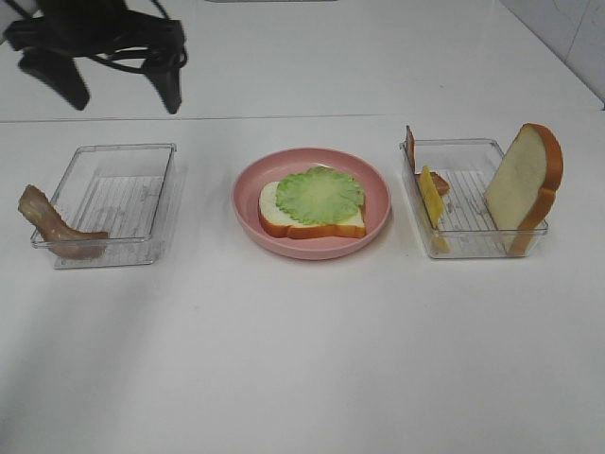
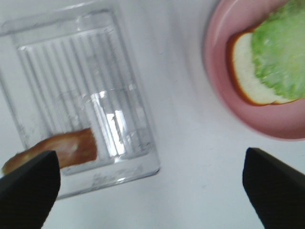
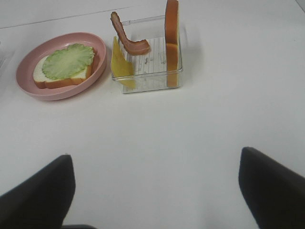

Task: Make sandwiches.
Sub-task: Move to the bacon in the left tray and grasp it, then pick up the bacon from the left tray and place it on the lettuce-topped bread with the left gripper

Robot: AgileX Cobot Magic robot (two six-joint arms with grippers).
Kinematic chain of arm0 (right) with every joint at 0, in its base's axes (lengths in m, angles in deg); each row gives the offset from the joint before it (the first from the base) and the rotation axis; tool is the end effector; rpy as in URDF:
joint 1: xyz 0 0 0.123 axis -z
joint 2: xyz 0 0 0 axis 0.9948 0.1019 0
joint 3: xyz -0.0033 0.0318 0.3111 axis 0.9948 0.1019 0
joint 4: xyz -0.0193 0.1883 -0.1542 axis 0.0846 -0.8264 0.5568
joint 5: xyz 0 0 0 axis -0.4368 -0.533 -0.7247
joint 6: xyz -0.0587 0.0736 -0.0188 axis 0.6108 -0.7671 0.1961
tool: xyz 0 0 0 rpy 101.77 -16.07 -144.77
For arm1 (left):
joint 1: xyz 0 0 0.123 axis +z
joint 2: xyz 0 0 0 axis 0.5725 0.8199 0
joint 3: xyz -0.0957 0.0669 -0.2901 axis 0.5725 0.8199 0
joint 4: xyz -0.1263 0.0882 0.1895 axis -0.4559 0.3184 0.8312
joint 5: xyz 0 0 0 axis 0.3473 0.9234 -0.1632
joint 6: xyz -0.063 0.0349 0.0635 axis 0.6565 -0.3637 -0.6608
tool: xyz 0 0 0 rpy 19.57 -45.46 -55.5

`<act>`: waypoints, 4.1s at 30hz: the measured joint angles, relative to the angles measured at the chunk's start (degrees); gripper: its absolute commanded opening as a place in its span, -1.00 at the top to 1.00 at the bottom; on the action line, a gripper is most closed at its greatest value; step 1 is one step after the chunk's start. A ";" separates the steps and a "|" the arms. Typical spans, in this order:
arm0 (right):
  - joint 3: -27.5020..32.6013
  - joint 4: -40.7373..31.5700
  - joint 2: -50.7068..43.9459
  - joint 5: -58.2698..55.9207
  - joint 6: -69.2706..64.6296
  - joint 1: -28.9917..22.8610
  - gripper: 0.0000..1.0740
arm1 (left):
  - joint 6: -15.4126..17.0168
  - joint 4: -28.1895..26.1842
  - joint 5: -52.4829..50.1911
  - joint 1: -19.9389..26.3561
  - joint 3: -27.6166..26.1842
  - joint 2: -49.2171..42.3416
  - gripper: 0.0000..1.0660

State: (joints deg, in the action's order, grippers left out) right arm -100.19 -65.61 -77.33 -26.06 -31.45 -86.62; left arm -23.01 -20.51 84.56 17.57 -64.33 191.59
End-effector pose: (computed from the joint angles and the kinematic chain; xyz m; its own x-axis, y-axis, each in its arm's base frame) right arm -0.0339 0.0058 0.2551 -0.5390 0.1101 -0.8351 -0.0357 0.9876 0.1532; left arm 0.4234 -0.1379 0.3001 -0.9490 0.1326 -0.2860 0.1670 0.9809 -0.0996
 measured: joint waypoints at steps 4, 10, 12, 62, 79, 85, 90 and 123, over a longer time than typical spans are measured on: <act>0.00 0.00 0.00 0.00 0.00 0.00 -0.61 | -0.69 0.80 0.29 4.93 5.84 -2.69 -0.89; 0.00 0.00 0.00 0.00 0.00 0.00 -0.61 | -2.23 0.97 0.52 10.14 8.88 -2.75 -0.89; 0.00 0.00 0.00 0.00 0.00 0.00 -0.61 | -2.41 0.92 0.52 11.34 8.88 -2.35 -0.89; 0.00 0.00 0.00 0.00 0.00 0.00 -0.61 | -4.24 0.34 0.57 12.09 8.88 10.26 0.39; 0.00 0.00 0.00 0.00 0.00 0.00 -0.61 | -2.98 0.34 0.57 12.09 8.88 10.26 1.00; 0.00 0.00 0.00 0.00 0.00 0.00 -0.61 | -2.98 0.34 0.57 12.09 8.88 9.74 1.00; 0.00 0.00 0.00 0.00 0.00 0.00 -0.61 | -2.98 -1.78 0.57 12.09 8.88 6.76 1.00; 0.00 0.00 0.00 0.00 0.00 0.00 -0.61 | -13.98 -35.07 -12.83 -2.69 0.52 5.44 1.00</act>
State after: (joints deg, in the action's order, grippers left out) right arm -100.19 -65.61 -77.33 -26.06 -31.45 -86.62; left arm -36.99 -55.57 71.73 14.87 -63.81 197.04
